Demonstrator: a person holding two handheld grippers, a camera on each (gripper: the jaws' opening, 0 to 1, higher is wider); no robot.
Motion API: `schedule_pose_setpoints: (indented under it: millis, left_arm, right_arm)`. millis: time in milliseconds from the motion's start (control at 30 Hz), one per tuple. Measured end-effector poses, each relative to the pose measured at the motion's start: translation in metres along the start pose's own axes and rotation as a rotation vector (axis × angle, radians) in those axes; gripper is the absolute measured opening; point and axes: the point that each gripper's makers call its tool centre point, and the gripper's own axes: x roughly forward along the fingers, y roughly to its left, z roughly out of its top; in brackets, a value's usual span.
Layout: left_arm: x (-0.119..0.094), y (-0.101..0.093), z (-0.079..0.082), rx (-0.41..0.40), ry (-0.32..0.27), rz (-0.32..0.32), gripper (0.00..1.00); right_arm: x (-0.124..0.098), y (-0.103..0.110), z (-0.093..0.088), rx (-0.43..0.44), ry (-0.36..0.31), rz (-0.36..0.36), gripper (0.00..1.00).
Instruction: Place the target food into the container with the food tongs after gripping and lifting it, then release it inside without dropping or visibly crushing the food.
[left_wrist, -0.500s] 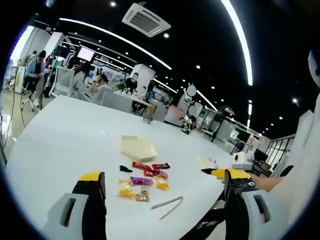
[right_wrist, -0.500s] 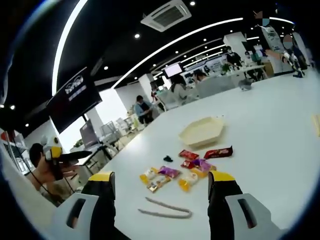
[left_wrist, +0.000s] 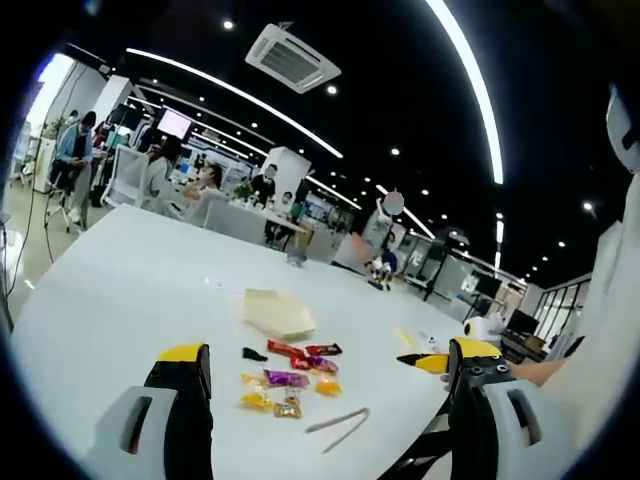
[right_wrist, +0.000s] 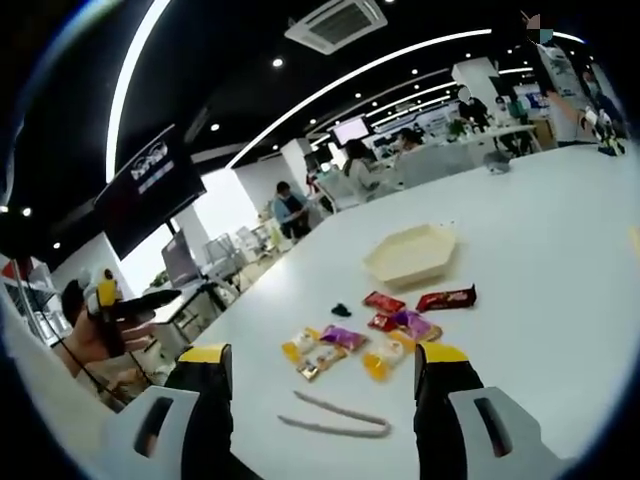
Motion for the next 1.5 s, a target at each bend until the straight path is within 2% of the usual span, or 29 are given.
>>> schedule_pose_setpoints:
  millis: [233,500,733,867,1000,1133,1233,1367,1500]
  left_arm:
    - [0.002,0.001,-0.006,-0.018,0.026,-0.003,0.99]
    - [0.011,-0.002,-0.004,-0.023,0.040,-0.028,0.99]
    - [0.019,-0.011,-0.009,-0.029,0.055,-0.060,0.99]
    - [0.026,-0.021,-0.019,-0.038,0.089,-0.099,0.99]
    - [0.032,-0.027,-0.027,-0.027,0.122,-0.127,0.99]
    - [0.042,-0.028,-0.023,-0.039,0.113,-0.128,0.99]
    - [0.049,-0.035,-0.019,-0.045,0.096,-0.141,0.99]
    - [0.057,-0.043,-0.026,-0.014,0.134,-0.141,0.99]
    - [0.063,-0.053,-0.028,-0.012,0.154,-0.143,0.99]
  right_arm:
    - [0.003,0.000,-0.004,-0.006,0.019,0.000,0.75]
    - [0.000,-0.001,-0.007,-0.015,0.026,-0.016,0.74]
    - [-0.012,-0.002,-0.012,-0.044,0.041,-0.039,0.74]
    - [-0.022,-0.004,-0.014,-0.078,0.047,-0.054,0.73]
    - [-0.031,-0.005,-0.019,-0.069,0.052,-0.067,0.73]
    - [-0.036,-0.006,-0.026,-0.083,0.096,-0.060,0.73]
    - [-0.038,-0.014,-0.023,-0.094,0.100,-0.058,0.73]
    - [-0.034,-0.023,-0.017,-0.090,0.099,-0.048,0.73]
    - [-0.027,-0.029,-0.013,-0.137,0.116,-0.026,0.73]
